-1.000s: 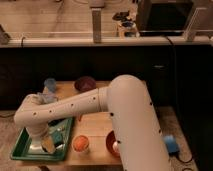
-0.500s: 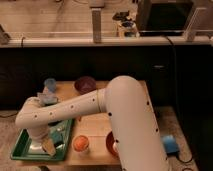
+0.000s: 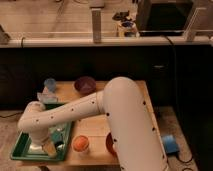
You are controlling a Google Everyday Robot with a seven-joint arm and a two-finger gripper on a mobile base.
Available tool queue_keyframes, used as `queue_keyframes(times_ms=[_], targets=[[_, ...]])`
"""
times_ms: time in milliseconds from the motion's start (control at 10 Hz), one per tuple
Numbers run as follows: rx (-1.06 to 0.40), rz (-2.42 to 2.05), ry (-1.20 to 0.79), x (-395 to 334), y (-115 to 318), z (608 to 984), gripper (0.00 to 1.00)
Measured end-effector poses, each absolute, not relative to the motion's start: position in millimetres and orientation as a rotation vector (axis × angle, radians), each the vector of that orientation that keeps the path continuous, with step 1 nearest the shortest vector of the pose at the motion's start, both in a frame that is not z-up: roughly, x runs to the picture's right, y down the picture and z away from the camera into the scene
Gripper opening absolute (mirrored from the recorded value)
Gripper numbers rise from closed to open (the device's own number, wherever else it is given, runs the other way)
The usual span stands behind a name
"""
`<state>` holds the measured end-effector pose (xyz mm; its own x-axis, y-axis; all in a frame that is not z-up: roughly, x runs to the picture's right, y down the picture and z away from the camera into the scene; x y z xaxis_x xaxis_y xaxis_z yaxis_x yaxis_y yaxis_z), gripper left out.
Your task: Wipe tray with sponge
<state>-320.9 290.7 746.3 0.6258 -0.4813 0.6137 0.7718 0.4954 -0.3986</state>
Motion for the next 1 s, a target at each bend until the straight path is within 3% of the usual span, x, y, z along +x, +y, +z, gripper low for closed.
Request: queue_keyframes(times_ms=[1000], targets=[[-0.7,-0.691,-0.406,-303,272,766,0.8]])
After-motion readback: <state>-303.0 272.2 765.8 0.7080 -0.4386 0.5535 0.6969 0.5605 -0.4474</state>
